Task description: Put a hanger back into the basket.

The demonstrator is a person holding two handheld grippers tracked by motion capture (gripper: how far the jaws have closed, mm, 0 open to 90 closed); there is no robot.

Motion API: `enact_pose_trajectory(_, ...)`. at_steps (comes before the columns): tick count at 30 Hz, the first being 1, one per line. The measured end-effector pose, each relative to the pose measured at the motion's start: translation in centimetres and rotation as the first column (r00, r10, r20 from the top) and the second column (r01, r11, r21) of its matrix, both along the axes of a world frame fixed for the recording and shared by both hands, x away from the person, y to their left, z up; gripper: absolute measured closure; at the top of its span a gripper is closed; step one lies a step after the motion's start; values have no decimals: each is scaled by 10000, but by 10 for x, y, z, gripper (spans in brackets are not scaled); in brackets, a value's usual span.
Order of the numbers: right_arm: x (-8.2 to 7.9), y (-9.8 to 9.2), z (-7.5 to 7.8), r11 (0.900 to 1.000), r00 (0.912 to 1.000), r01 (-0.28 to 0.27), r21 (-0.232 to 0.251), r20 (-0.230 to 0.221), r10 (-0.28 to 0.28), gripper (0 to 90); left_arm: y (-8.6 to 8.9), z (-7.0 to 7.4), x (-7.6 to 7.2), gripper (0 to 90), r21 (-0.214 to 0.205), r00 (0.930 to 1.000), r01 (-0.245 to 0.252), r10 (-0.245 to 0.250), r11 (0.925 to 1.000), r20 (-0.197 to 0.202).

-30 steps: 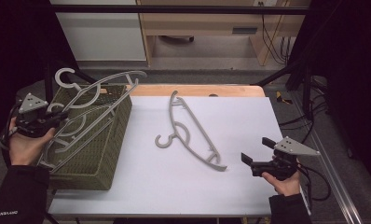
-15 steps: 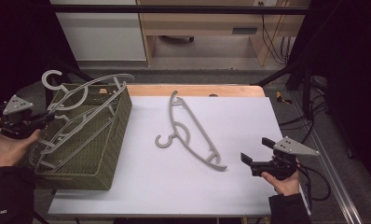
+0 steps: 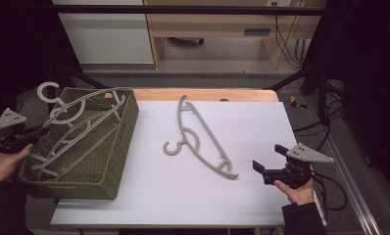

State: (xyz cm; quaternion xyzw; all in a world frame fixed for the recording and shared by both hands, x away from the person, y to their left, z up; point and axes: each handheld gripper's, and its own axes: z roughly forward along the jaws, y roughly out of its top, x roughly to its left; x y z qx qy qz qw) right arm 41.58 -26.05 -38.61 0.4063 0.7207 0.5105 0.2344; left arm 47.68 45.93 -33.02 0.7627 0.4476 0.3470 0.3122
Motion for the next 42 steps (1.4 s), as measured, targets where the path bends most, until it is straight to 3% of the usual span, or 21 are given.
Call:
enact_pose_trajectory(12, 0, 0, 0, 10000, 10000, -2, -11, -19, 2, 14, 1, -1, -1, 814, 623, 9994, -329, 321, 9975, 134)
enact_pose_trajectory(15, 0, 0, -1, 10000, 10000, -19, -34, -45, 19, 14, 1, -4, 1, 814, 1176, 9980, -621, 609, 9911, 139)
enact_pose_trajectory(18, 1, 1, -1, 10000, 10000, -31, -67, -47, 31, 14, 0, -9, 4, 814, 1408, 9970, -770, 777, 9870, 2)
enact_pose_trajectory(22, 0, 0, -1, 10000, 10000, -29, -51, -44, 29, 14, -8, -17, 7, 815, 1064, 9992, -297, 324, 9939, -233)
enact_pose_trajectory(28, -1, -1, 1, 10000, 10000, -47, 26, 10, 47, 14, -25, -36, 11, 814, 1267, 9965, 20, 86, 9919, -835)
enact_pose_trajectory(31, -1, -1, 1, 10000, 10000, 10, 3, 27, -10, 14, -33, -43, 11, 812, 1619, 9946, 32, 136, 9868, -1026)
enact_pose_trajectory(35, -1, -1, 1, 10000, 10000, 9, 10, 15, -9, 14, -32, -44, 13, 793, 1627, 9858, -320, 579, 9862, -1575)
enact_pose_trajectory(36, -1, -1, 1, 10000, 10000, 5, 18, 7, -5, 14, -32, -43, 12, 763, 1636, 9858, -413, 669, 9857, -1542)
enact_pose_trajectory(42, -2, -3, 3, 10000, 10000, 5, 91, 79, -5, 14, -33, -28, -1, 702, 241, 9906, -833, 854, 9962, -1071)
